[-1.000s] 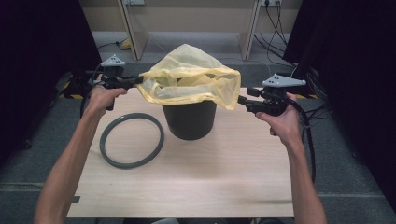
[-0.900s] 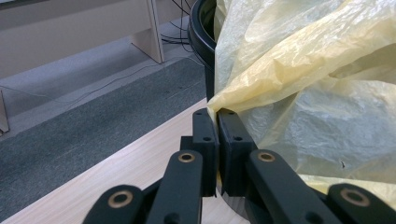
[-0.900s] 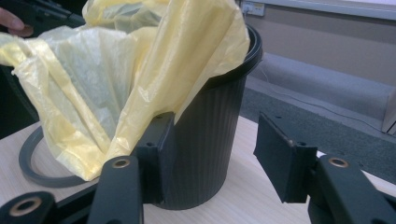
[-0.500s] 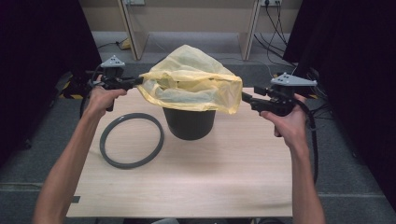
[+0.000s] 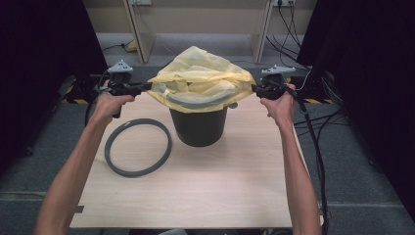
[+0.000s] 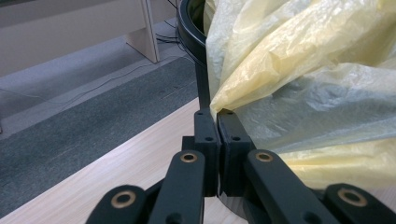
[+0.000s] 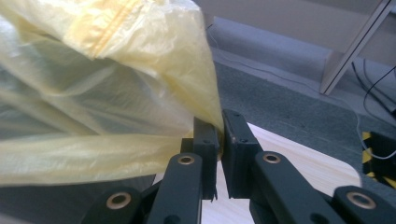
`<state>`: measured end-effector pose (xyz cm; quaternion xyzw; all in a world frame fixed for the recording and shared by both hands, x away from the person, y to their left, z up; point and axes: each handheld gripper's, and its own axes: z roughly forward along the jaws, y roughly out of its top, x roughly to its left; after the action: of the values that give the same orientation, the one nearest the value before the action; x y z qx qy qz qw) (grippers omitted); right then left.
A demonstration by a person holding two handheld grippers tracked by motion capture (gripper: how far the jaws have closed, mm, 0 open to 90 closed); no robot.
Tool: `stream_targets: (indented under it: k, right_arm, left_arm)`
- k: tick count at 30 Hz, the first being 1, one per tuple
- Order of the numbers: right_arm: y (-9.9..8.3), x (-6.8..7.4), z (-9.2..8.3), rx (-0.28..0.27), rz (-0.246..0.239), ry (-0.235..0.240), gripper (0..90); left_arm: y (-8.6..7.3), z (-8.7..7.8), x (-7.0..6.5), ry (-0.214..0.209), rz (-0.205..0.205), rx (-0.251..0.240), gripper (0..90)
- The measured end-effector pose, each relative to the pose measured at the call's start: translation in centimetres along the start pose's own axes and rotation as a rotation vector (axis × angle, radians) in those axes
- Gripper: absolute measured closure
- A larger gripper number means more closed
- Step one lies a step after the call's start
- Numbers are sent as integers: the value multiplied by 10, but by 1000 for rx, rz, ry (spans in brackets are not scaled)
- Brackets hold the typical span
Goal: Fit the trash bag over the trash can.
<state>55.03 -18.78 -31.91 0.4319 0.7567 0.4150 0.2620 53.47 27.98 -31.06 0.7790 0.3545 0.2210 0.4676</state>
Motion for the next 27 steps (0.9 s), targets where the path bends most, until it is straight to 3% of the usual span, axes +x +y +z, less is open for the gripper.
stream_targets:
  k: [6, 8, 9, 11, 15, 18, 22, 26, 27]
  right_arm:
    - [-6, 4, 29, 23, 17, 33, 842]
    - [-8, 10, 36, 32, 0, 39, 812]
    - [-10, 13, 38, 42, -5, 40, 763]
    - [-11, 17, 40, 61, 3, 14, 578]
    - [-7, 16, 17, 58, 36, -86, 422]
    - [1, 17, -13, -8, 61, -93, 405]
    - [4, 32, -42, -63, 87, -12, 397]
    - [-6, 58, -45, -46, 85, 87, 386]
    - [-9, 65, -46, -56, 74, 91, 386]
  left_arm:
    - [-12, 10, -2, -10, -13, 10, 875]
    - [-15, 13, -5, -14, -7, 14, 875]
    - [-16, 13, -6, -14, -4, 12, 875]
    - [-17, 11, -8, -13, 0, 9, 874]
    - [-20, 7, -14, -11, 16, 4, 870]
    - [-22, 4, -19, -6, 23, -2, 869]
    - [-24, 1, -27, -9, 33, -6, 867]
    - [-27, -5, -37, -14, 51, -12, 850]
    - [-27, -7, -39, -16, 58, -8, 840]
